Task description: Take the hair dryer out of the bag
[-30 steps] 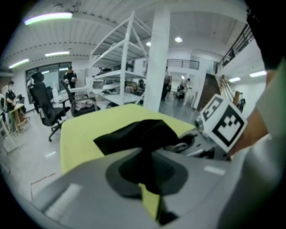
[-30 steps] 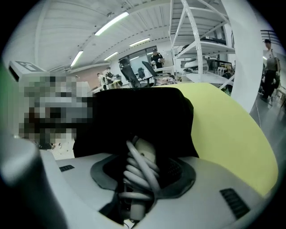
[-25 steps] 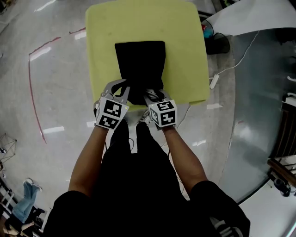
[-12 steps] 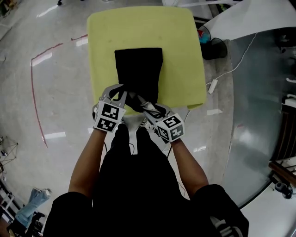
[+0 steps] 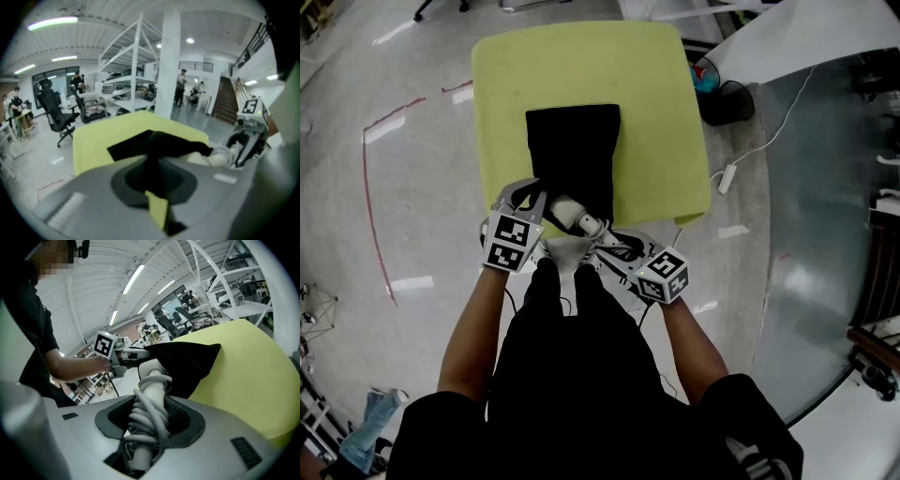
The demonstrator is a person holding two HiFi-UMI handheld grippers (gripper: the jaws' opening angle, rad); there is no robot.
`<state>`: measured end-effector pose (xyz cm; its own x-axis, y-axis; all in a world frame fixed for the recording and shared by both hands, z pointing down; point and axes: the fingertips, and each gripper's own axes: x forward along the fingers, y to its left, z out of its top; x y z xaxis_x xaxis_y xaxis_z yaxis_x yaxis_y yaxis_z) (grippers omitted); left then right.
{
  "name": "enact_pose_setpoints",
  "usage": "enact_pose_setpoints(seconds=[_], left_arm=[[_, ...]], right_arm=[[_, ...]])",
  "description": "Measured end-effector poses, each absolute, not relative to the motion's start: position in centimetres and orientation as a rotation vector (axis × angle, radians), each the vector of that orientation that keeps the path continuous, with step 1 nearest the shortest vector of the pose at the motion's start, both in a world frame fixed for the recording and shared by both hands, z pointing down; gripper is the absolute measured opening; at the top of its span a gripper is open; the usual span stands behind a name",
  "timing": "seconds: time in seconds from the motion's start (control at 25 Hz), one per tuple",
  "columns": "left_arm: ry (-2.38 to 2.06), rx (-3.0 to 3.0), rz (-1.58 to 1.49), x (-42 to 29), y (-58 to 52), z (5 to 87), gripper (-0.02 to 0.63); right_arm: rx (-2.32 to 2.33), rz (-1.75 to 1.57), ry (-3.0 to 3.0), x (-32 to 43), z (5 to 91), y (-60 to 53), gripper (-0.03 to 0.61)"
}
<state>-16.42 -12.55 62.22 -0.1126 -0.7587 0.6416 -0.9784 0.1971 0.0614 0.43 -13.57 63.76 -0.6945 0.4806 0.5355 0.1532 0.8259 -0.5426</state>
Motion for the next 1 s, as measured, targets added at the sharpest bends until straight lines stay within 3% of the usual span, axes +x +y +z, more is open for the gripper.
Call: enact_pose_setpoints(seconds=[0.48,0.56,1.0], left_arm=[[-1.936,1.541,0.35,-16.8,-11.7,62.8,0.019],[-1.929,1.546,0.356,-16.5,-11.9,63.1,0.049],[-1.996,1.517,0.333,-17.0,-12.6,62.2,0.026]], right_arm=[[-0.616,0.952,-2.434,2.5,56.9,-13.2,0.179],[-0.643,1.003,-2.461,2.2,55.1,-13.2,0.179],[-0.743,1.168,-2.455,3.9,52.8,-12.6,0.179]])
